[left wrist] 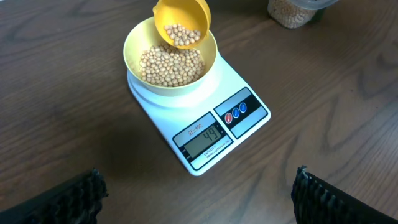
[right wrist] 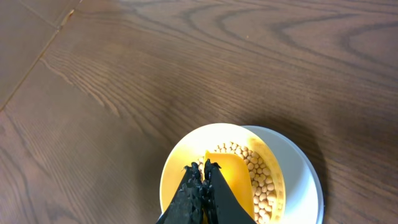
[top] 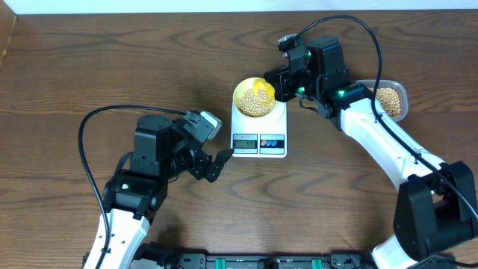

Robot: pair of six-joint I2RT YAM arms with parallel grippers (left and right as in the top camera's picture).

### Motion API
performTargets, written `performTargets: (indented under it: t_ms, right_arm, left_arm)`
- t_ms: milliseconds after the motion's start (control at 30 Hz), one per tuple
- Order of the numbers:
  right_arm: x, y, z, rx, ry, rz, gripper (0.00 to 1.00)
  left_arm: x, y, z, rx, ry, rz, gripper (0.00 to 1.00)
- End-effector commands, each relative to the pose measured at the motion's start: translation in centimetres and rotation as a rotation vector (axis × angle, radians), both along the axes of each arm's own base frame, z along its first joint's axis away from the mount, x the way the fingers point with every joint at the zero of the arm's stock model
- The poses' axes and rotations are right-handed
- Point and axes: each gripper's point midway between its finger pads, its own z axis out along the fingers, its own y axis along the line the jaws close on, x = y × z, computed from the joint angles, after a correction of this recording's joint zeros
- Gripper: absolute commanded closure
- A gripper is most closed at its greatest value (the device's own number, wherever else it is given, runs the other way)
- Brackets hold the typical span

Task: Scoop item into bowl and weigh 50g on scale
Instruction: 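Tilt the yellow scoop further to tip remaining soybeans into the bowl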

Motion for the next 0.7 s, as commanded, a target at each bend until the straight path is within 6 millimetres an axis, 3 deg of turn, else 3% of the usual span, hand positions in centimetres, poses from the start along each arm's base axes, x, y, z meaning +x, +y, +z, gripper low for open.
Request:
performTargets:
  t_ms: [0, 200, 467, 667]
  right_arm:
    - [0.1, -0.2, -0.2, 0.001, 0.007, -0.010, 0.99]
    - [0.1, -0.2, -0.2, 0.043, 0.063, -0.055, 0.99]
    - [-0.7, -0.1, 0.7, 0.227, 0.242, -0.066, 0.99]
    - [-0.5, -1.4, 1.1, 0.305, 0.319, -0.095, 0.99]
  left_arm:
    - [0.0, 0.2, -0.4, -0.001, 0.015, 0.018, 0.02]
    - [0.0, 0.2, -0.4, -0.001, 0.015, 0.018, 0.02]
    - [0.0, 0.2, -0.4, -0.001, 0.015, 0.018, 0.02]
    - [0.0, 0.2, -0.4, -0.001, 0.015, 0.018, 0.02]
